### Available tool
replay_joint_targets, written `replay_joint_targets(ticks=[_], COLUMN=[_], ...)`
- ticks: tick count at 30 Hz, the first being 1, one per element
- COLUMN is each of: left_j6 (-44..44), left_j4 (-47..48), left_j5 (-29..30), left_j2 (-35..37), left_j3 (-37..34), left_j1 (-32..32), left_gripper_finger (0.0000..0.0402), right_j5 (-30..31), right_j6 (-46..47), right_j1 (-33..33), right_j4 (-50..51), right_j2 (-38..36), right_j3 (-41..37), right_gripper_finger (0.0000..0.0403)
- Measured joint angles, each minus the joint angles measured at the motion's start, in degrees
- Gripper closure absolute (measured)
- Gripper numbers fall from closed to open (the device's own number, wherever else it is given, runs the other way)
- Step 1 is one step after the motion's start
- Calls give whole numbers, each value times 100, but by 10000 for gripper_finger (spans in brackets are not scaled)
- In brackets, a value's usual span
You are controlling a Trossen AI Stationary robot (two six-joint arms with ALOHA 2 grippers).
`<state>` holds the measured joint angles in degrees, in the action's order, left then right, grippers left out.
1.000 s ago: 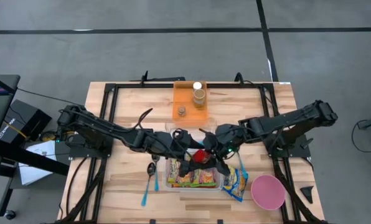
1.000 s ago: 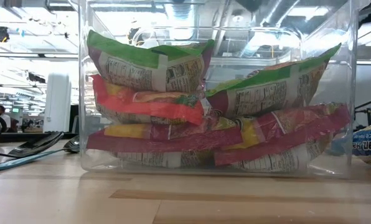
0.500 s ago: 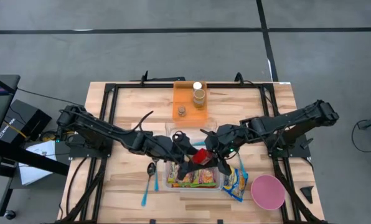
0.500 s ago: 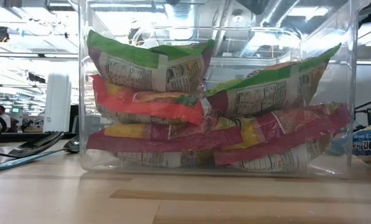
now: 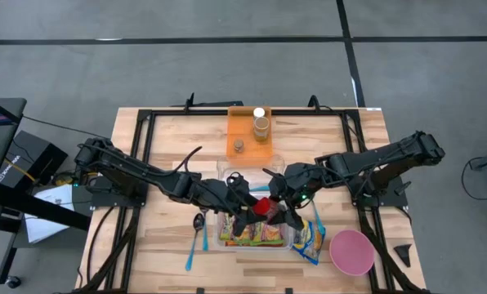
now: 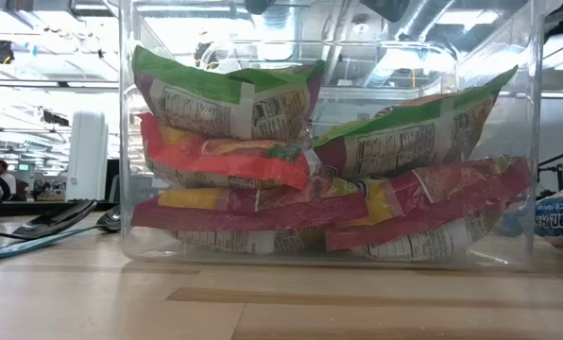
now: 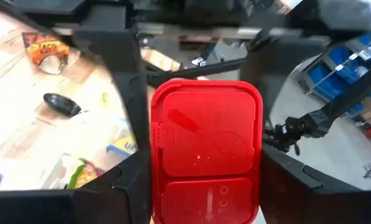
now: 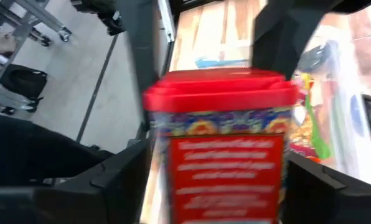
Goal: Pick & Place Food Item
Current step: Put the red seasoning can into the orange transparent bin
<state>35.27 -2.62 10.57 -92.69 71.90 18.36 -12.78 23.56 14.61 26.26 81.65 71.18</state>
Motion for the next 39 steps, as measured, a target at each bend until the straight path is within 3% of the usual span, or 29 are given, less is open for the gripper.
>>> replay_joint_targets(ticks=[11,20,30,39], left_j6=[6,-6,-303,-903], left_j4=[1140,1737,1794,1806], left_j5=[194,190,346,289], left_j2=[760,1548,1771,1726], left_j3=[0,2,2,56], left_j1=[36,94,93,-977], left_gripper_finger=[194,194,194,194], right_j5=[-195,540,1512,2323], right_j6=[223,645,1251,1962], right_j1=[7,215,915,1358], right_j4=[824,1763,2122,2476], right_j2=[-309,-991,-1616,-2015], right_j3=[-9,-6,-28,-28], right_gripper_finger=[92,92,92,92])
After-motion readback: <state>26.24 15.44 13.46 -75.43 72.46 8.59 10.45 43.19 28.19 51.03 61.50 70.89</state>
